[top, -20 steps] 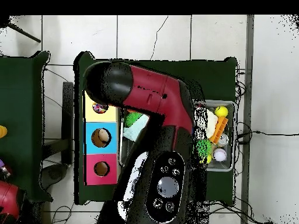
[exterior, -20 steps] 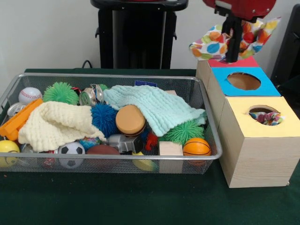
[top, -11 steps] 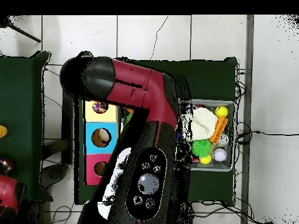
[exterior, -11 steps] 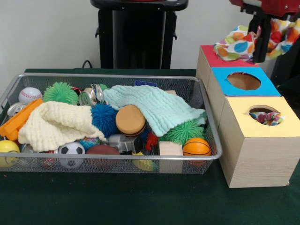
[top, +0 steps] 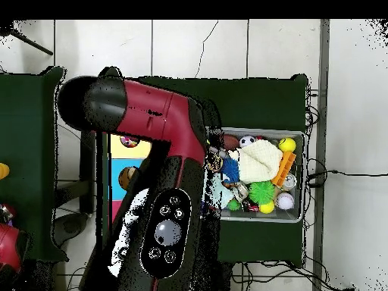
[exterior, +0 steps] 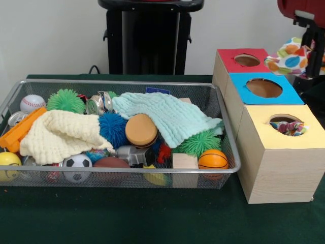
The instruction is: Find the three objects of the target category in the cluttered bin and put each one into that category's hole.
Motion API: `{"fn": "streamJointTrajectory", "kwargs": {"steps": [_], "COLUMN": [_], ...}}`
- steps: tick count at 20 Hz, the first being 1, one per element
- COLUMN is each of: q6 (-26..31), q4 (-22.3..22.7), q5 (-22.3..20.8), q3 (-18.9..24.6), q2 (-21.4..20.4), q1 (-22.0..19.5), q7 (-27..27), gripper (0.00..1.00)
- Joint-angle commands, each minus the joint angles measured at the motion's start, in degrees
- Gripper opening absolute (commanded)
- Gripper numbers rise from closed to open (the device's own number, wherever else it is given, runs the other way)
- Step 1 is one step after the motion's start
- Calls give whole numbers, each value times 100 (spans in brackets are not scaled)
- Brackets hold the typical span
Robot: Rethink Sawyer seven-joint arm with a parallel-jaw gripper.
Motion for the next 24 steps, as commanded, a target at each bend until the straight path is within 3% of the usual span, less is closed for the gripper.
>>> {"fn": "streamJointTrajectory", "kwargs": {"steps": [1, 15, 24], "q6": [-597, -980, -848], "q4": [703, 936, 949], "q5": [197, 355, 455], "q3": [76, 72, -102], "q2": [418, 489, 550], "q1": [149, 240, 238], "q7": [1854, 1720, 1857], "gripper": [0, 0, 0]}}
